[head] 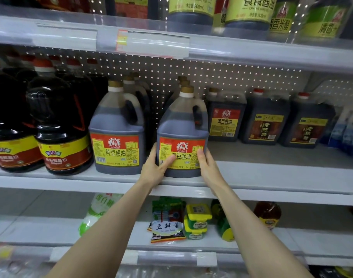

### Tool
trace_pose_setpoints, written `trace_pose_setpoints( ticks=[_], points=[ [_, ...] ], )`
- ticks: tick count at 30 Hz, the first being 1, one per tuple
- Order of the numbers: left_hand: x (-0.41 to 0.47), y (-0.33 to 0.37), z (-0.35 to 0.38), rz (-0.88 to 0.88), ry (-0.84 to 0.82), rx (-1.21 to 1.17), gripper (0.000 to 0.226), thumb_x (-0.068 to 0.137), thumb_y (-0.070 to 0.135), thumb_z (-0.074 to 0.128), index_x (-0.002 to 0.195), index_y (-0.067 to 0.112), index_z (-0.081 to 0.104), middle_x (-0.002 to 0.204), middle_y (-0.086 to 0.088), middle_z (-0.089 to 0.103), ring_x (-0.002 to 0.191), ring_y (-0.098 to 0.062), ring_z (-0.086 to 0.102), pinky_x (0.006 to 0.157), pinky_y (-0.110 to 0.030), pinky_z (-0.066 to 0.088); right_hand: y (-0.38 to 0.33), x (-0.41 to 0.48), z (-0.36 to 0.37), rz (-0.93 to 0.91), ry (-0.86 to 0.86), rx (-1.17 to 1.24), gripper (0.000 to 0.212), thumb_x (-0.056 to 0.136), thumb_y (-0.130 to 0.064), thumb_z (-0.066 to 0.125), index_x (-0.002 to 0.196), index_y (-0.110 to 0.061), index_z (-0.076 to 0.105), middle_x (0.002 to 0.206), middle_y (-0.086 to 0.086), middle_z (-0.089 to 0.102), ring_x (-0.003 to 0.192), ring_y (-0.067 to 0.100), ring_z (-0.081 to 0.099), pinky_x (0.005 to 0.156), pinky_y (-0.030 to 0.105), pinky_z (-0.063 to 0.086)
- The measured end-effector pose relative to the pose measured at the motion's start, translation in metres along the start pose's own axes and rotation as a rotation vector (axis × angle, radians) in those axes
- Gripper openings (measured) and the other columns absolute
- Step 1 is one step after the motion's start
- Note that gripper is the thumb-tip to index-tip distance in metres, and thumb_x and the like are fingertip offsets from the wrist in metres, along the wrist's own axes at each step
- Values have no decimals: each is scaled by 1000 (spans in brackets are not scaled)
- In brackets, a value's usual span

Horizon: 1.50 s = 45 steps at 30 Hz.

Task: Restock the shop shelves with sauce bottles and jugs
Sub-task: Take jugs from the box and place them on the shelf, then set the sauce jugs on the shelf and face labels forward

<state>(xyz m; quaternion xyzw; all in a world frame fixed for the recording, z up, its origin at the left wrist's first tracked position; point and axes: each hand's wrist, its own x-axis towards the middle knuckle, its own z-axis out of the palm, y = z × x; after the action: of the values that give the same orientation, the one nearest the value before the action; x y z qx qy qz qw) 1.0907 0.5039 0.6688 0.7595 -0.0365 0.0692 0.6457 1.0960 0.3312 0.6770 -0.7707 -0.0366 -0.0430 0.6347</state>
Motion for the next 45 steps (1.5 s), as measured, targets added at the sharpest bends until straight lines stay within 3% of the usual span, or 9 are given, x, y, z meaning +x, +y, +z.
trace_pose_setpoints(
  ticks=[7, 13, 19, 23, 27, 31, 36, 40, 45],
  points=[
    [0, 0, 0, -13, -2, 12, 89, 70, 61, 63, 147, 32, 30, 129, 9, 60, 119, -11, 55, 107, -41, 42, 1, 1, -1, 8, -8, 7, 58, 93, -56, 33, 147, -34, 29, 128, -7, 54, 116, 12, 53, 101, 33, 45],
    [-1, 4, 0, -6, -24, 44, 71, 86, 43, 62, 147, 27, 28, 119, 14, 62, 109, -3, 58, 99, -28, 44, 2, -1, 0, -13, 6, 7, 60, 93, -56, 35, 147, -32, 32, 126, -9, 56, 116, 9, 54, 101, 31, 45],
    [-5, 10, -8, -71, -36, 76, 71, 83, 47, 65, 143, 21, 38, 129, 6, 60, 120, -12, 55, 107, -40, 42, -6, -10, -4, -11, 29, 9, 50, 98, -44, 43, 145, -26, 39, 125, -8, 57, 115, 9, 55, 91, 21, 47],
    [-18, 12, -17, -73, -16, 110, 88, 75, 61, 63, 144, 14, 38, 137, -1, 55, 127, -18, 50, 108, -42, 41, -14, -25, -5, -41, 36, 14, 45, 99, -34, 48, 142, -23, 43, 128, -6, 59, 113, 3, 56, 87, 12, 47],
    [-33, 20, -26, -51, 8, 130, 69, 86, 44, 64, 142, 11, 40, 137, -5, 53, 122, -19, 53, 102, -35, 45, -22, -41, -3, -34, 77, 5, 49, 97, -36, 50, 143, -24, 40, 138, -2, 54, 127, 13, 50, 105, 33, 44],
    [-53, 28, -33, -27, -19, 160, 61, 88, 45, 61, 138, 14, 46, 126, -4, 58, 110, -17, 58, 85, -25, 45, -28, -61, 1, 21, 161, -20, 58, 96, -36, 54, 147, -17, 36, 144, 4, 48, 131, 15, 45, 109, 32, 38],
    [-90, 21, -35, -75, -88, 169, 45, 88, 36, 66, 124, 11, 57, 102, -1, 64, 89, -13, 62, 69, -14, 45, -17, -93, -1, 106, 215, -44, 56, 91, -40, 61, 140, -20, 45, 126, 5, 60, 116, 20, 57, 101, 41, 47],
    [-117, -2, -27, -126, -108, 149, 37, 86, 29, 70, 115, 8, 60, 86, 3, 63, 74, -4, 58, 62, -8, 46, 11, -125, -12, 176, 245, -29, 38, 89, -35, 65, 124, -22, 56, 108, 3, 66, 107, 21, 62, 100, 43, 48],
    [-141, -38, 3, -233, -145, 130, 32, 85, 28, 71, 110, 11, 61, 82, 1, 60, 72, -10, 56, 66, -19, 46, 61, -157, -32, 270, 221, -39, 41, 91, -32, 63, 128, -14, 55, 104, 1, 65, 105, 21, 63, 95, 36, 49]
  ],
)
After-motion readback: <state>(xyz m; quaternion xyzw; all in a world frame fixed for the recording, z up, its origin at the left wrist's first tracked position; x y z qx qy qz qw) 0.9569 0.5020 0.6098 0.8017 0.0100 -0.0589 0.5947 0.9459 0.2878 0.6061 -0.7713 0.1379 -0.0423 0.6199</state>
